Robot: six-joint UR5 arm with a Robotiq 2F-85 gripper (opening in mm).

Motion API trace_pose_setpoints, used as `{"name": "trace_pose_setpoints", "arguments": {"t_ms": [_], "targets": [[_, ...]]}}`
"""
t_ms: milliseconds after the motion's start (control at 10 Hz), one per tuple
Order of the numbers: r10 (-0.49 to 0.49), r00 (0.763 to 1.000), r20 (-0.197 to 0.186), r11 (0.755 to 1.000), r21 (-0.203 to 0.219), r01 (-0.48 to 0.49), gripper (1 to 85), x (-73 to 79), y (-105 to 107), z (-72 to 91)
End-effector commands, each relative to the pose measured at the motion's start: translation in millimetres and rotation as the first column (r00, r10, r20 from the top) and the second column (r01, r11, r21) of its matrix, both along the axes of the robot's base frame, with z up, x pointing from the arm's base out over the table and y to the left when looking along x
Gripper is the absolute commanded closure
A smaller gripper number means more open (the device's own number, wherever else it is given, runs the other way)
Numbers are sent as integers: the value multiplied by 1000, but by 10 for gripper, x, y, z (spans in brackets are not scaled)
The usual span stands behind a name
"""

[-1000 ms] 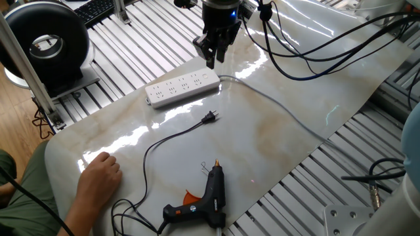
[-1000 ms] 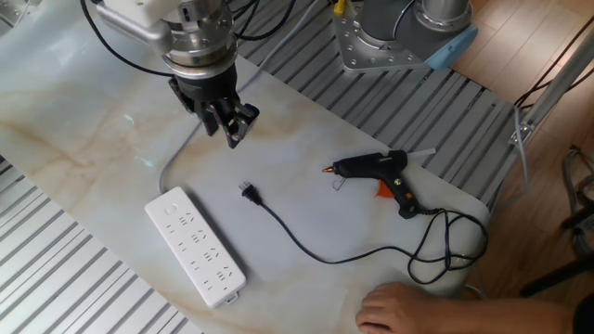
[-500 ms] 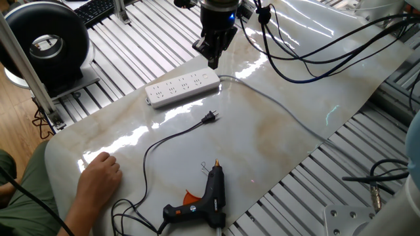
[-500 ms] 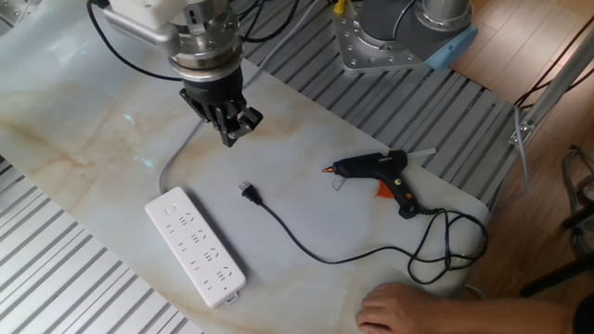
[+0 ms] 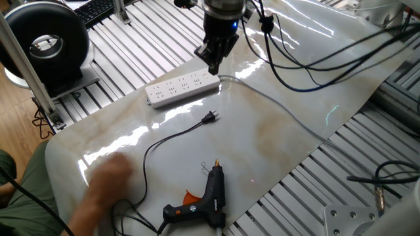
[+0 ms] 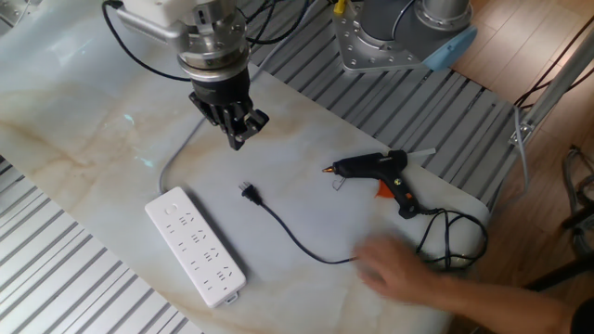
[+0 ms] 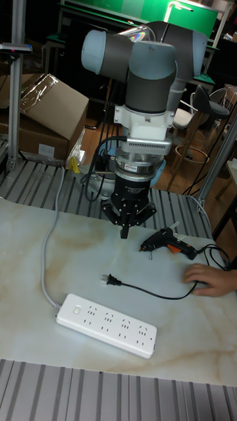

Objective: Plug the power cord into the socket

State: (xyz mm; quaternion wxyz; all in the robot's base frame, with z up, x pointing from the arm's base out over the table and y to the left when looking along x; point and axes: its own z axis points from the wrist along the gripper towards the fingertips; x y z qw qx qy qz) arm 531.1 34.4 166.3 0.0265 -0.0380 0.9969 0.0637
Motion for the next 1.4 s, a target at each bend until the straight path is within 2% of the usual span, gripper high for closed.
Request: {"name": "trace_pose_setpoints", "arguments": {"t_ms": [0,100,300,700,900,1100,1300], "targets": [[-3,1000,-10,1000,31,3,847,-205,47,-172],[0,1000,-31,999,42,1,847,-319,74,-240],[2,1000,-26,996,88,0,847,-404,155,-356],[22,999,-25,997,80,-20,847,-417,133,-375],[10,999,-46,996,92,-6,847,-464,179,-377],[-14,996,-88,994,111,23,847,-537,249,-364],[-11,995,-95,995,100,21,847,-554,226,-367]]}}
